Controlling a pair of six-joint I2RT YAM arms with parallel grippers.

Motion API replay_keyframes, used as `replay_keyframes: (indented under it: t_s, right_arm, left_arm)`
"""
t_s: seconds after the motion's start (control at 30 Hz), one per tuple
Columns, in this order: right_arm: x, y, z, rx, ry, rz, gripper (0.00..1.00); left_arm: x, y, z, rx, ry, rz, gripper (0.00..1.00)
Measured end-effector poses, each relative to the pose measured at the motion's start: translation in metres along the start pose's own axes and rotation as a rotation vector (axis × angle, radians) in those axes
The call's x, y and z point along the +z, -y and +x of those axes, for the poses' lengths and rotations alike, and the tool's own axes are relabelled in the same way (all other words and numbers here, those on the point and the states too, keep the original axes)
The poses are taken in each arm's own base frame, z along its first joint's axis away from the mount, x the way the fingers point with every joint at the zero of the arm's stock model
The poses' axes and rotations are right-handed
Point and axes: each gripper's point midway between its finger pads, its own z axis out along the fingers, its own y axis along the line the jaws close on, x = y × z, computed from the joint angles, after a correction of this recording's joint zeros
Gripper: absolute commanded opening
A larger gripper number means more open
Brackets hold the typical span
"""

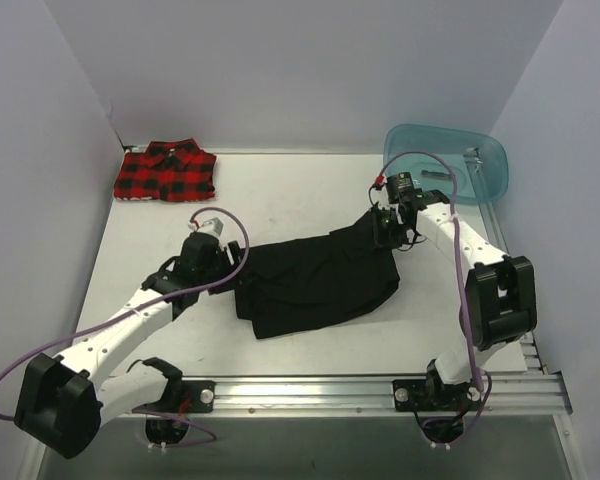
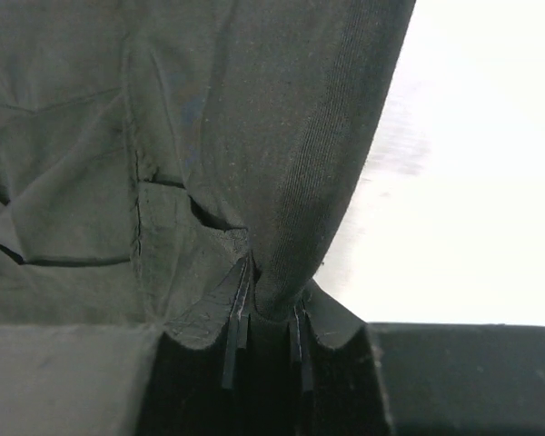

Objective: Fold and stack the long sleeve shirts
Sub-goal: Fold the shirt

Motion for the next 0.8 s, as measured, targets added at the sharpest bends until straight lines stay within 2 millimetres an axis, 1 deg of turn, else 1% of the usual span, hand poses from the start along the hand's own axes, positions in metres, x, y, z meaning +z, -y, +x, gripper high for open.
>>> replay_keyframes:
  t_s: [0.07, 0.13, 0.17, 0.23, 0.3, 0.33, 0.43, 0.5, 0.53, 0.57, 0.67, 0.8]
  right_arm:
    - [-0.009, 0.005, -0.005, -0.057, 0.001, 0.041, 0.0]
    - [-0.018, 0.007, -0.009, -0.11, 0.001, 0.075, 0.0]
    - [-0.021, 0.007, -0.011, -0.137, 0.003, 0.088, 0.0]
    - [-0.028, 0.007, -0.014, -0.188, 0.006, 0.114, 0.0]
    - [-0.033, 0.005, -0.017, -0.238, 0.007, 0.138, 0.0]
    - [-0.035, 0.004, -0.018, -0.261, 0.007, 0.149, 0.0]
    - [-0.04, 0.001, -0.019, -0.338, 0.005, 0.21, 0.0]
    - [-0.044, -0.002, -0.018, -0.388, 0.002, 0.256, 0.0]
    - [-0.046, -0.003, -0.018, -0.411, 0.003, 0.278, 0.0]
    - [-0.049, -0.006, -0.018, -0.435, 0.004, 0.3, 0.0]
    - [-0.056, -0.015, -0.018, -0.52, 0.015, 0.373, 0.0]
    - [-0.064, -0.032, -0.022, -0.618, 0.033, 0.453, 0.0]
  left_arm:
    - [0.009, -0.023, 0.023, -0.033, -0.064, -0.051, 0.67]
    - [0.016, -0.039, 0.043, -0.061, -0.119, -0.087, 0.64]
    - [0.019, -0.045, 0.051, -0.073, -0.138, -0.099, 0.63]
    - [0.025, -0.051, 0.06, -0.092, -0.164, -0.115, 0.55]
    - [0.033, -0.052, 0.062, -0.105, -0.172, -0.116, 0.49]
    - [0.037, -0.051, 0.062, -0.109, -0.172, -0.109, 0.4]
    - [0.052, -0.052, 0.067, -0.119, -0.192, -0.106, 0.31]
    - [0.062, -0.054, 0.073, -0.127, -0.214, -0.111, 0.22]
    - [0.067, -0.055, 0.076, -0.136, -0.226, -0.111, 0.21]
    - [0.073, -0.051, 0.076, -0.148, -0.23, -0.088, 0.17]
    - [0.082, -0.043, 0.072, -0.158, -0.22, -0.051, 0.16]
    - [0.086, -0.038, 0.071, -0.172, -0.216, -0.027, 0.16]
